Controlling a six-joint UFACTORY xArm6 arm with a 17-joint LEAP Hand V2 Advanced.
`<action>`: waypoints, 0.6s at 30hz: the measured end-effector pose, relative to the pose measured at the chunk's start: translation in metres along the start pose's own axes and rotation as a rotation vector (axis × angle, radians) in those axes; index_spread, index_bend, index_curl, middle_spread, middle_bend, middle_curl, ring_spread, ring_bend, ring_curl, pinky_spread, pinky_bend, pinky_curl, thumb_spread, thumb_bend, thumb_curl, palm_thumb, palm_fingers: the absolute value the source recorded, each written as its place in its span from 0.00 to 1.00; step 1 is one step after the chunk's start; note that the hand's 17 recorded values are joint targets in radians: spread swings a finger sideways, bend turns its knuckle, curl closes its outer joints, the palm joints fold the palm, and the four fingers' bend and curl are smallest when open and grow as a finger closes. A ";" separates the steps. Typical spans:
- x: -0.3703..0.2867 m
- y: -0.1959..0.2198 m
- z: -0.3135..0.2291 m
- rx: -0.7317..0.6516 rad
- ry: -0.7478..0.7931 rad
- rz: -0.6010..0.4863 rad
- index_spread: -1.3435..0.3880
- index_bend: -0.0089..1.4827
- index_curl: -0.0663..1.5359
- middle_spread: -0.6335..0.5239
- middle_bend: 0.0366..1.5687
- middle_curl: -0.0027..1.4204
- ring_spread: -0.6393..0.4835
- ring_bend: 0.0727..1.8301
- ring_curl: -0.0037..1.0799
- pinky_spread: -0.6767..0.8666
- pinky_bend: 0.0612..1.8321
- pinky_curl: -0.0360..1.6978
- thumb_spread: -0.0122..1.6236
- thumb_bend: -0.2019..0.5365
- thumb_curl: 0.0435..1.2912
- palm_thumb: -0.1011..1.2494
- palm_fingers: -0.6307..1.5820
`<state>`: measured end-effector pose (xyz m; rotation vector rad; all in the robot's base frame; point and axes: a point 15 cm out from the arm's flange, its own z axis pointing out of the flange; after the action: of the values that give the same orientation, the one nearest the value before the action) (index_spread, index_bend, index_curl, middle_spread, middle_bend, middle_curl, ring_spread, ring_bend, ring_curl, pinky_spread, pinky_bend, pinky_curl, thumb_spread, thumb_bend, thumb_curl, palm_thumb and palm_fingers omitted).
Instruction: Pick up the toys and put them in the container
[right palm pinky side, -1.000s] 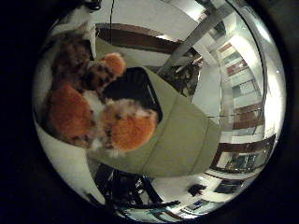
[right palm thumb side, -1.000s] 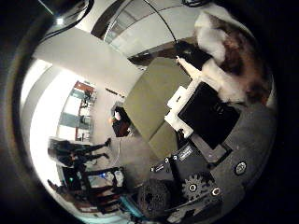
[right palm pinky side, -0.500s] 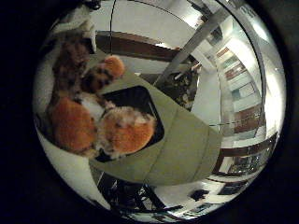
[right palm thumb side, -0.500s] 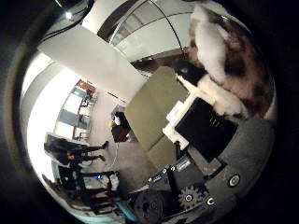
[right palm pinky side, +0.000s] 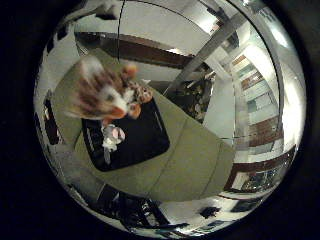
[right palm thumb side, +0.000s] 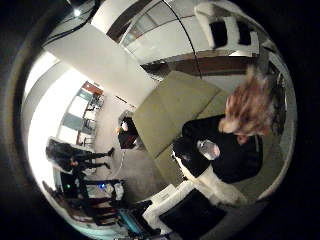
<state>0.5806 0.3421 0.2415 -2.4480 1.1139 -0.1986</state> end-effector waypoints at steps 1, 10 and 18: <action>0.000 0.000 0.000 0.000 -0.003 -0.002 0.54 0.20 0.39 0.47 0.22 0.38 0.55 0.28 0.40 0.58 0.33 0.32 0.70 0.24 0.27 0.50 0.31; 0.000 0.003 -0.004 -0.014 -0.018 -0.002 0.55 0.12 0.29 0.52 0.13 0.28 0.63 0.19 0.29 0.66 0.26 0.24 0.69 0.24 0.24 0.49 0.35; 0.003 0.003 -0.007 -0.013 -0.016 0.003 0.55 0.12 0.26 0.53 0.10 0.26 0.64 0.17 0.25 0.67 0.26 0.20 0.69 0.24 0.22 0.48 0.37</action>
<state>0.5783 0.3357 0.2459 -2.4547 1.1150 -0.1716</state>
